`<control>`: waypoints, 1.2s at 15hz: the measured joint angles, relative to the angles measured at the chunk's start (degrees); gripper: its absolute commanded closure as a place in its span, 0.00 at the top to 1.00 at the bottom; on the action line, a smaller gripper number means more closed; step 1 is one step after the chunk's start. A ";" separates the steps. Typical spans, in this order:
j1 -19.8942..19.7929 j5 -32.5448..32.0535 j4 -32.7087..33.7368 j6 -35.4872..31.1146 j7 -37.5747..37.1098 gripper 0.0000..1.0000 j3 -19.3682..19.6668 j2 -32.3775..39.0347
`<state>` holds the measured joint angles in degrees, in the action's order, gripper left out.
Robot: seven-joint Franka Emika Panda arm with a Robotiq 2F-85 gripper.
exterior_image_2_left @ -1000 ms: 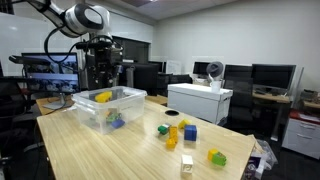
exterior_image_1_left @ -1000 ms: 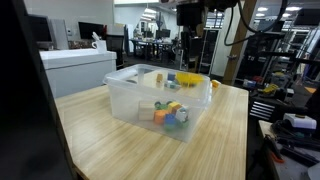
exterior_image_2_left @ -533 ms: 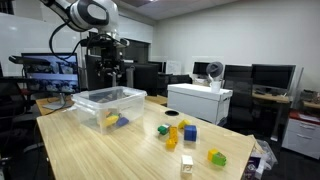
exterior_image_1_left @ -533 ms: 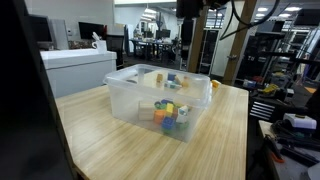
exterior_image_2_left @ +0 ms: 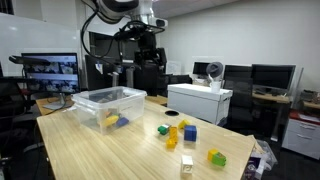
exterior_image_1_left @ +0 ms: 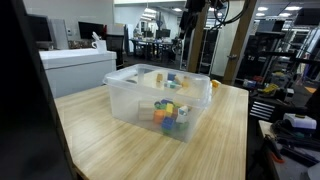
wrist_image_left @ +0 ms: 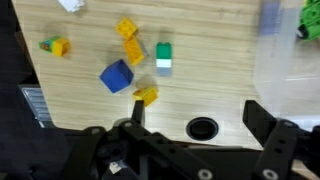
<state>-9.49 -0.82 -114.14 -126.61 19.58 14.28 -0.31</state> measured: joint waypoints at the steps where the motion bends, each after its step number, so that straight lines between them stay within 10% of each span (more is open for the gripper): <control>1: -1.41 0.07 1.14 -1.42 1.86 1.00 1.04 2.20; 11: -15.54 1.63 15.90 -2.49 11.34 1.00 0.54 27.18; 12: -16.23 1.63 16.62 -2.06 11.62 0.80 0.18 28.18; 18: -20.87 1.63 22.14 -0.61 11.98 0.40 -0.70 36.05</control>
<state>-30.36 0.81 -92.01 -127.22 31.56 13.58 35.73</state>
